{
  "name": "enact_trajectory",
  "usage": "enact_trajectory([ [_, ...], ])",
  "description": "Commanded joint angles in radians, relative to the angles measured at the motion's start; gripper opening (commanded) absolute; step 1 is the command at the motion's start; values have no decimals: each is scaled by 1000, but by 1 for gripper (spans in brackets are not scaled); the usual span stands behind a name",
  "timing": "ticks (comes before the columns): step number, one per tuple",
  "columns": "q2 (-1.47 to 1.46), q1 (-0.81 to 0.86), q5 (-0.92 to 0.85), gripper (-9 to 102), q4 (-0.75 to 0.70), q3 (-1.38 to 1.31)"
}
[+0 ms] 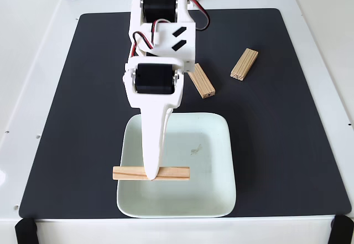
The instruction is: Pick up the wooden block and place them on the plate.
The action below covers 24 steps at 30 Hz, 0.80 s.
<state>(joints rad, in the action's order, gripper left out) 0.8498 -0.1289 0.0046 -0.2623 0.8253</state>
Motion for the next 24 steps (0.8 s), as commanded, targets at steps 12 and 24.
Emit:
enact_trajectory([
  [12,18,-12,6,0,-78,-112],
  [24,-98,-44,95,0,-477,-499],
])
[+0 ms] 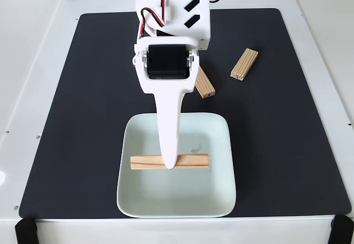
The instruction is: Pick up the wooden block and place them on the plate.
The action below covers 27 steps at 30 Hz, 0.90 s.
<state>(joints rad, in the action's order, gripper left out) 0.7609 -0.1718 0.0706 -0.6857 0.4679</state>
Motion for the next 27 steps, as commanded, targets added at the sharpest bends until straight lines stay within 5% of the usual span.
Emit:
enact_trajectory([
  [1,-31,-3,29,0,-71,-172],
  [27,-233,-3,38,0,-91,-242],
])
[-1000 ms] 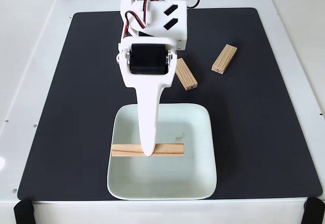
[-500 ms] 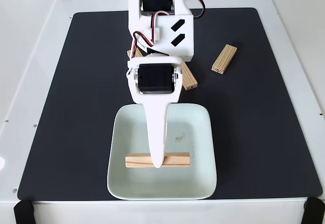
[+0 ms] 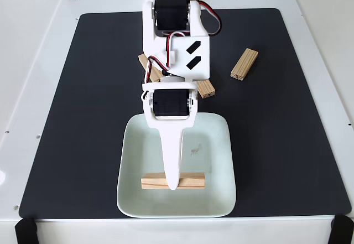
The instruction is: Pick up the wooden block and place them on the plate.
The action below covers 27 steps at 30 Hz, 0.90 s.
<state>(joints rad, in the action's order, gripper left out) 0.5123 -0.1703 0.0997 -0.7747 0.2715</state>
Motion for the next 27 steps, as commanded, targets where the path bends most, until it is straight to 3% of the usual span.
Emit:
enact_trajectory([
  [1,15,-5,9,0,-3,-44],
  [8,15,-11,9,0,-71,-49],
  [27,9,-9,-3,0,-67,-32],
])
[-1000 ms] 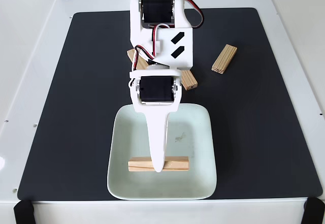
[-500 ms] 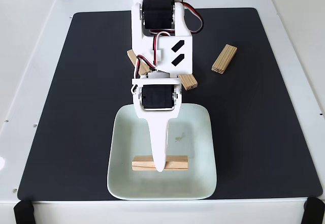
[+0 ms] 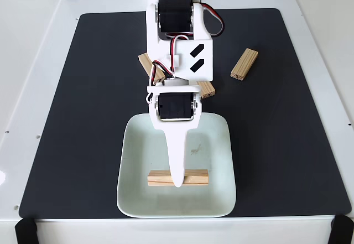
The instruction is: Pick up the wooden block and place them on the plate.
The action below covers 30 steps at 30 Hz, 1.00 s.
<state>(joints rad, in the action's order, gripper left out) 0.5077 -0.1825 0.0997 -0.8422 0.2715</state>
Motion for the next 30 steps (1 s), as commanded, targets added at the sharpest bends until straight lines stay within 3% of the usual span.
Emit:
enact_trajectory([
  [1,8,3,-3,0,-2,-32],
  [21,-11,-2,-3,0,-3,-34],
  [30,6,5,-5,25,-5,-32],
])
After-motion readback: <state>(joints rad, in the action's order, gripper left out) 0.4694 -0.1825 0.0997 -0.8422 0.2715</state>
